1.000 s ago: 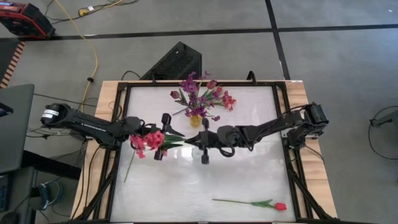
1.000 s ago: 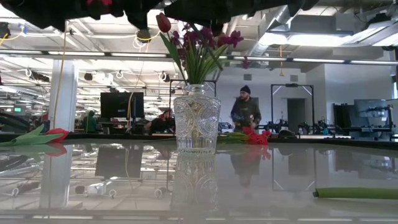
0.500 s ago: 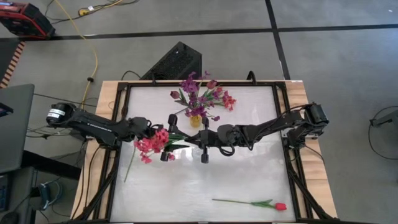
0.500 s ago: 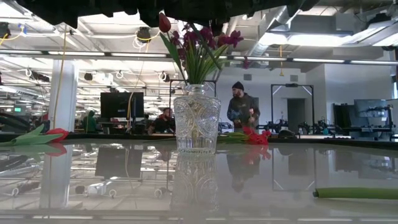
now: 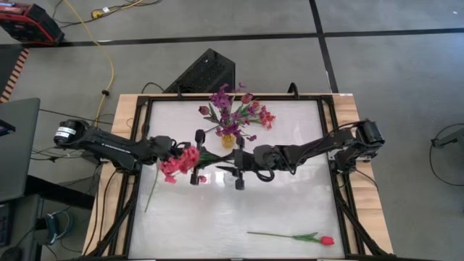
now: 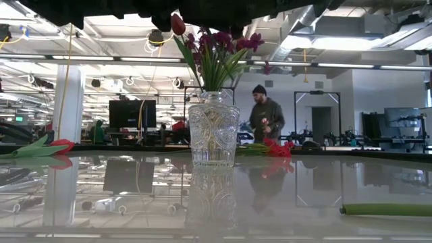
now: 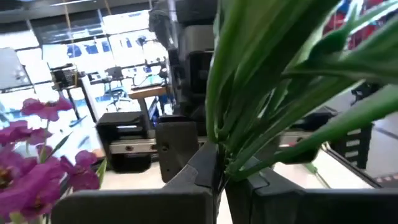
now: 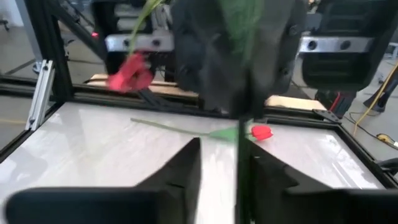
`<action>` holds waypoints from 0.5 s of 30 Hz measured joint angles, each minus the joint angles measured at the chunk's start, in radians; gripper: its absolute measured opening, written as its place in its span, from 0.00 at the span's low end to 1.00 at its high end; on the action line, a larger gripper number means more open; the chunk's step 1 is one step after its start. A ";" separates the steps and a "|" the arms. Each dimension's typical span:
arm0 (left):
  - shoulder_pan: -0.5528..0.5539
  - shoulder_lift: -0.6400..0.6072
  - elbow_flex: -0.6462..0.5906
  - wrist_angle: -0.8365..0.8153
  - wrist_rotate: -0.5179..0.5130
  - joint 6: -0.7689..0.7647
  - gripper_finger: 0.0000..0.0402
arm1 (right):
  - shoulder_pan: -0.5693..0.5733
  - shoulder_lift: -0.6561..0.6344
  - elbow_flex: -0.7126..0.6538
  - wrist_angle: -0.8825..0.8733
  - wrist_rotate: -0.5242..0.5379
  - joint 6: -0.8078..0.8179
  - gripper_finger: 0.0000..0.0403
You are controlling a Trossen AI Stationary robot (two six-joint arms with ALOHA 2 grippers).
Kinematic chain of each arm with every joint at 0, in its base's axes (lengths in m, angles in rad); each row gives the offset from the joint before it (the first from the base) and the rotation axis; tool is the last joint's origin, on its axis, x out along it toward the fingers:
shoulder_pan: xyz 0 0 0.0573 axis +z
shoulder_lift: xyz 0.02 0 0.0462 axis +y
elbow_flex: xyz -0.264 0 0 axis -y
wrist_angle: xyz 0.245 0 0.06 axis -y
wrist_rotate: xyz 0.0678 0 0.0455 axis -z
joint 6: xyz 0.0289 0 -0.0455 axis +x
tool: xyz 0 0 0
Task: Sort flowers into vase by color
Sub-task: Put the bottom pink flowers into the transparent vase
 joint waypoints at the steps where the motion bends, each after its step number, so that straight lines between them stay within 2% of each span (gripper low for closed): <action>1: 0.000 -0.007 0.000 -0.006 -0.001 -0.013 0.00 | 0.000 -0.010 0.000 -0.026 0.000 0.000 0.38; 4: 0.000 -0.036 0.012 -0.061 -0.002 -0.036 0.00 | 0.000 -0.048 0.000 -0.116 0.000 0.013 0.51; 8: 0.000 -0.102 0.065 -0.243 -0.023 -0.065 0.00 | 0.010 -0.110 0.000 -0.302 0.001 0.038 0.64; 10: 0.000 -0.124 0.080 -0.303 -0.026 -0.073 0.00 | 0.016 -0.125 0.000 -0.332 0.000 0.065 0.66; 15: -0.016 -0.119 0.081 -0.311 -0.021 -0.073 0.00 | 0.026 -0.116 0.000 -0.304 0.000 0.064 0.67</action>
